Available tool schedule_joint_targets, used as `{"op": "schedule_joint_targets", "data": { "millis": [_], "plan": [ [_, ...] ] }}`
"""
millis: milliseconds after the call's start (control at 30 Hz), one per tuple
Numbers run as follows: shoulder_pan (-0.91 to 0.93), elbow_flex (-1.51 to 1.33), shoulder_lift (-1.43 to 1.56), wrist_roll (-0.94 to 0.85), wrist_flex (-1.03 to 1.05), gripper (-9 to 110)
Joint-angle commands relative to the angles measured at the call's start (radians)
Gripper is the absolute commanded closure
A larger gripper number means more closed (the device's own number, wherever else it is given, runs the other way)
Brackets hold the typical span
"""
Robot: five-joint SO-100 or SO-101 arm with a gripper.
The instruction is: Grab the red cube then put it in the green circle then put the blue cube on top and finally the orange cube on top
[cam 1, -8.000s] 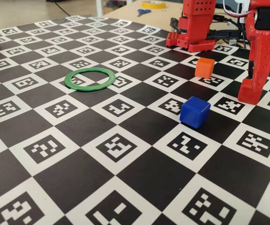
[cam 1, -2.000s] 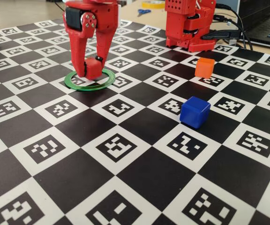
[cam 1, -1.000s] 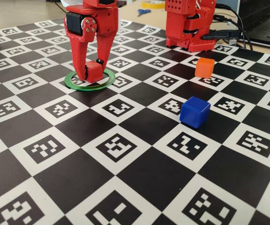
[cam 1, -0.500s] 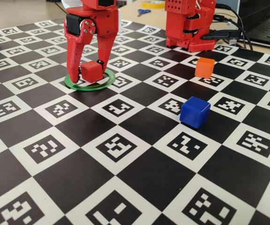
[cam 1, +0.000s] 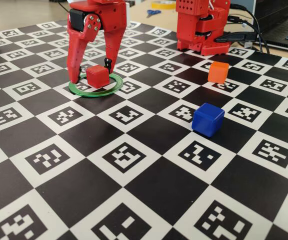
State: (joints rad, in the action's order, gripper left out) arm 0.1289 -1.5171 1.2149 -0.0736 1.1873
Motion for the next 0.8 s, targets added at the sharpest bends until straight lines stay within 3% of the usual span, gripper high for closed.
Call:
{"op": "schedule_joint_targets", "data": {
  "millis": [0, 433, 767],
  "plan": [
    [-0.003, 0.118, 0.143, 0.02, 0.055, 60],
    [-0.057, 0.219, 0.298, 0.265, 0.339, 58],
    [-0.184, 0.295, 0.387, 0.333, 0.426, 58]
  ]
}}
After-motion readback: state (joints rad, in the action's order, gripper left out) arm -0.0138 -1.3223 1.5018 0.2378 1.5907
